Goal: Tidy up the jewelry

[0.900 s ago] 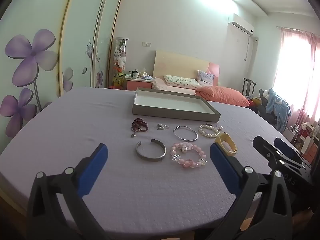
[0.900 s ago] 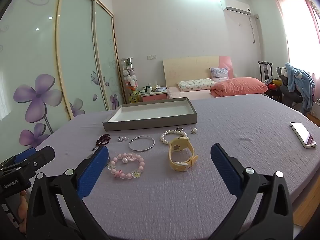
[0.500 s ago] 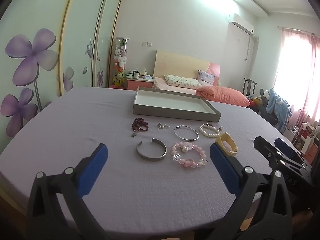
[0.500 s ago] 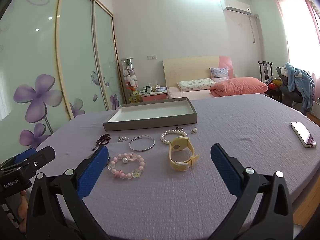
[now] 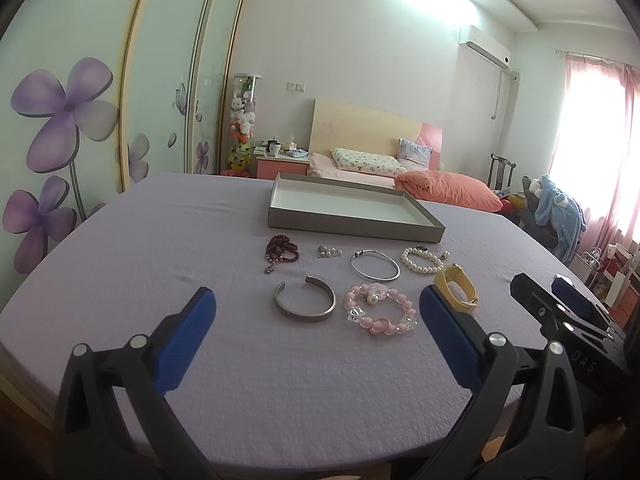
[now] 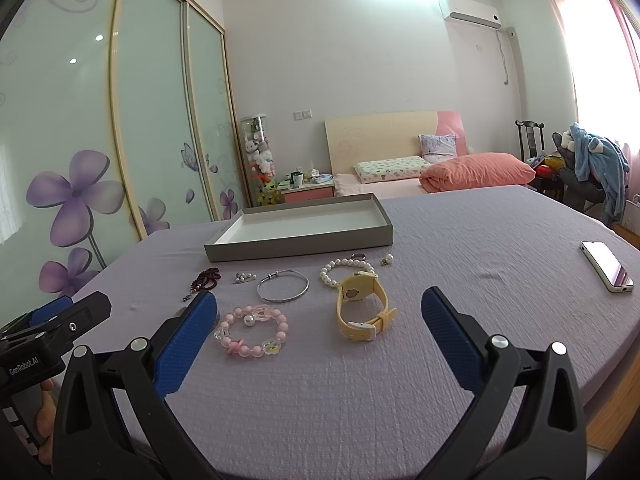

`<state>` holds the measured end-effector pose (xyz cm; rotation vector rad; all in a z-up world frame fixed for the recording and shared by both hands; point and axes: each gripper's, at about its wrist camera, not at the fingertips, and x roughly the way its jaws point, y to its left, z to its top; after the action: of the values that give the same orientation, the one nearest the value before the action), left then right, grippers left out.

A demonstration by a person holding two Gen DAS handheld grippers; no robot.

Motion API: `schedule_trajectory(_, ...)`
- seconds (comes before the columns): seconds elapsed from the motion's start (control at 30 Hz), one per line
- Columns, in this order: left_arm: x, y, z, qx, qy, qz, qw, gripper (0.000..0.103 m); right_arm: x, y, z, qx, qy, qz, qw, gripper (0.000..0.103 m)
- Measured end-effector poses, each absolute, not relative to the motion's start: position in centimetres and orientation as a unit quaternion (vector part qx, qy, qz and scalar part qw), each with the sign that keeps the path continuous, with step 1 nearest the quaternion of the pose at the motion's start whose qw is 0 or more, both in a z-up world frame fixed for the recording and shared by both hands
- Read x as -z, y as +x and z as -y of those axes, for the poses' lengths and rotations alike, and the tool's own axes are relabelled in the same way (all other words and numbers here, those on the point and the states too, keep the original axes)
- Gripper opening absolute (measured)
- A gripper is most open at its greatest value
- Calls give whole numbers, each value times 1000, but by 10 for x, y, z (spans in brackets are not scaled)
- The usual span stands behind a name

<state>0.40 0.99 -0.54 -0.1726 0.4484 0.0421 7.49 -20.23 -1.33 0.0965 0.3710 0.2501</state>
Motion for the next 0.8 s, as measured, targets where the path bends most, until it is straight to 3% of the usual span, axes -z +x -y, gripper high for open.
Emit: schedule_trajectory(0.8, 7, 8, -4, -24, -85, -224, 970, 101, 15, 77, 204, -125, 49, -185, 974, 102)
